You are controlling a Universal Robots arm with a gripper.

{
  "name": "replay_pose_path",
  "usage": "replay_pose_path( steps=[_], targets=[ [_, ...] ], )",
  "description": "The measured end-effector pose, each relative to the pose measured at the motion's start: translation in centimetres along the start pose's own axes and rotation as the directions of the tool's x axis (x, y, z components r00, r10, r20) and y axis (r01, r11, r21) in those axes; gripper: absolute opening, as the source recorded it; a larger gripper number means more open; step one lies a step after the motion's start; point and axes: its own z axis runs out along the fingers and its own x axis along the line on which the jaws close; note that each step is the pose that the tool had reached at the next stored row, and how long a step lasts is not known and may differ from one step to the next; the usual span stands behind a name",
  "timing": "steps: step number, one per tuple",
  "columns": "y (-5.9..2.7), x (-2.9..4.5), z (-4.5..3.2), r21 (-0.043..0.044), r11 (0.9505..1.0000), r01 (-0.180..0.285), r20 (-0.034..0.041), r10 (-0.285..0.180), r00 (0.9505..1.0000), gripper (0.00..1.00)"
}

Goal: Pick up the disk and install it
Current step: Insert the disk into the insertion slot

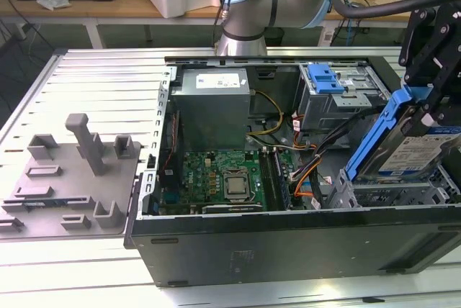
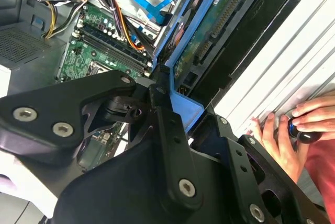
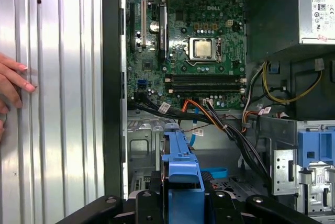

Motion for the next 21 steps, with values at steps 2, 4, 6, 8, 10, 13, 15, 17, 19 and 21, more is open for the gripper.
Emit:
replay_pose_path(
  steps=[2, 4, 6, 8, 10, 13, 15, 17, 19, 21],
  targets=[
    [0.00, 0.01, 0.06, 0.0001, 1.0000, 0.000, 0.0000, 0.000, 1.0000, 0.37],
    [0.00, 0.01, 0.11, 0.0000, 1.0000, 0.000, 0.0000, 0.000, 1.0000, 0.37],
    [-0.01, 0.01, 0.17, 0.0001, 1.0000, 0.000, 0.0001, 0.000, 1.0000, 0.37],
    [-0.01, 0.02, 0.24, 0.0001, 1.0000, 0.000, 0.0000, 0.000, 1.0000, 0.37],
    [0.00, 0.02, 0.28, 0.0001, 1.0000, 0.000, 0.0000, 0.000, 1.0000, 0.37],
    [-0.01, 0.03, 0.38, 0.0001, 1.0000, 0.000, 0.0001, 0.000, 1.0000, 0.37],
    [-0.01, 0.04, 0.45, 0.0000, 1.0000, 0.000, 0.0000, 0.000, 1.0000, 0.37],
    [-0.01, 0.04, 0.55, 0.0000, 1.0000, 0.000, 0.0001, 0.000, 1.0000, 0.37],
    [-0.01, 0.05, 0.67, 0.0000, 1.0000, 0.000, 0.0000, 0.000, 1.0000, 0.37],
    [-0.01, 0.06, 0.77, 0.0001, 1.0000, 0.000, 0.0000, 0.000, 1.0000, 0.37]
  ],
)
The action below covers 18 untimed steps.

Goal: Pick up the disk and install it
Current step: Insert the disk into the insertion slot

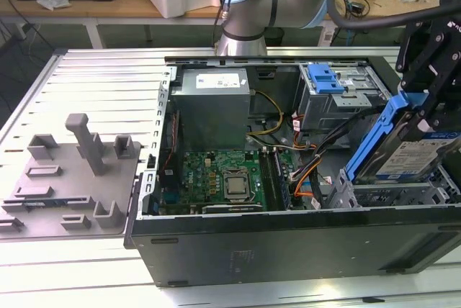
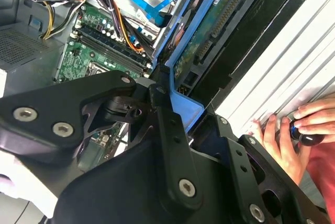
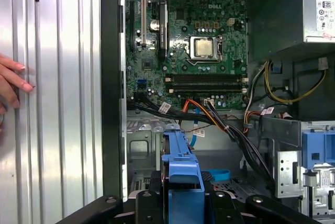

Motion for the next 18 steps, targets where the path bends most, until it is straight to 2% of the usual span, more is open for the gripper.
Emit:
replay_pose_path(
  steps=[18],
  targets=[
    [-0.01, 0.09, 1.04, -0.0001, 1.0000, 0.000, 0.0001, 0.000, 1.0000, 0.37]
  ],
)
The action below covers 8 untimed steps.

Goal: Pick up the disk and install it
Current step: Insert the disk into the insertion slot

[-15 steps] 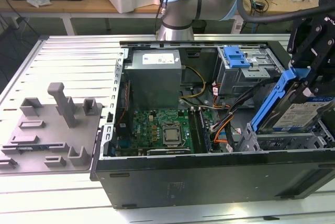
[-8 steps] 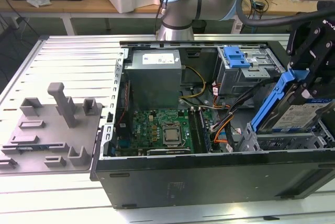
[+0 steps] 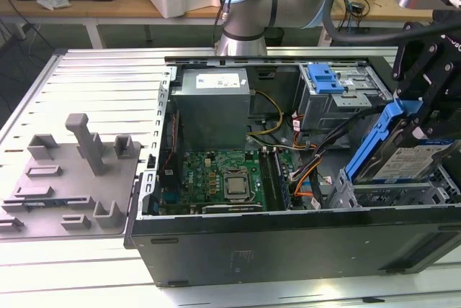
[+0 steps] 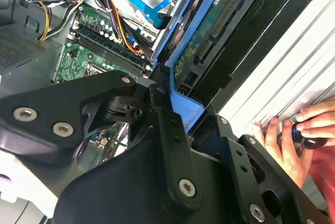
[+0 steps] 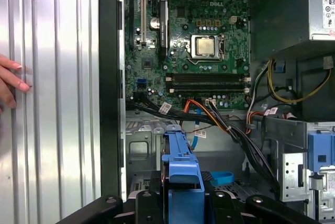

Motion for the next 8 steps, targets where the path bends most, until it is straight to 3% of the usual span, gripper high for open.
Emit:
replay_pose_path(
  steps=[8],
  targets=[
    [-0.01, 0.05, 0.64, 0.0000, 1.0000, 0.000, 0.0000, 0.000, 1.0000, 0.37]
  ],
)
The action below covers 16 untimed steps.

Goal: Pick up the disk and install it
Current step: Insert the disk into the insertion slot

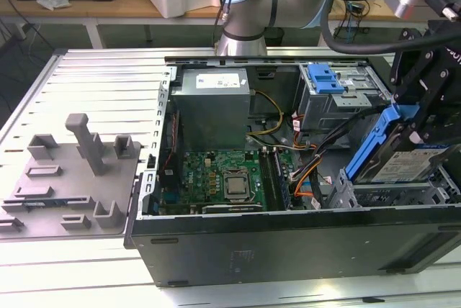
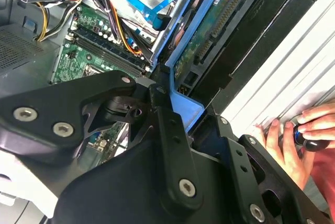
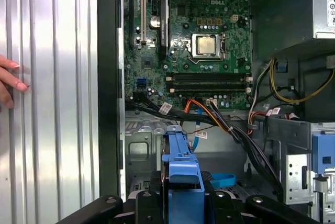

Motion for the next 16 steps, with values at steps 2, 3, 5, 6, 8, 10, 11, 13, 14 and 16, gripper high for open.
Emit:
replay_pose_path(
  steps=[2, 3, 5, 6, 8, 10, 11, 13, 14, 16],
  targets=[
    [0.00, 0.01, 0.18, 0.0000, 1.0000, 0.000, -0.0001, 0.000, 1.0000, 0.37],
    [-0.01, 0.02, 0.23, 0.0000, 1.0000, 0.000, 0.0000, 0.000, 1.0000, 0.37],
    [0.00, 0.03, 0.34, 0.0000, 1.0000, 0.000, -0.0001, 0.000, 1.0000, 0.37],
    [-0.01, 0.03, 0.37, 0.0000, 1.0000, 0.000, 0.0000, 0.000, 1.0000, 0.37],
    [-0.01, 0.03, 0.45, 0.0000, 1.0000, 0.000, -0.0001, 0.000, 1.0000, 0.37],
    [-0.01, 0.04, 0.54, 0.0000, 1.0000, 0.000, 0.0000, 0.000, 1.0000, 0.37],
    [-0.01, 0.05, 0.59, 0.0000, 1.0000, 0.000, -0.0001, 0.000, 1.0000, 0.37],
    [-0.01, 0.06, 0.71, 0.0000, 1.0000, 0.000, 0.0000, 0.000, 1.0000, 0.37],
    [-0.01, 0.06, 0.78, 0.0000, 1.0000, 0.000, -0.0001, 0.000, 1.0000, 0.37],
    [-0.02, 0.07, 0.82, 0.0000, 1.0000, 0.000, -0.0002, 0.000, 1.0000, 0.37]
  ],
)
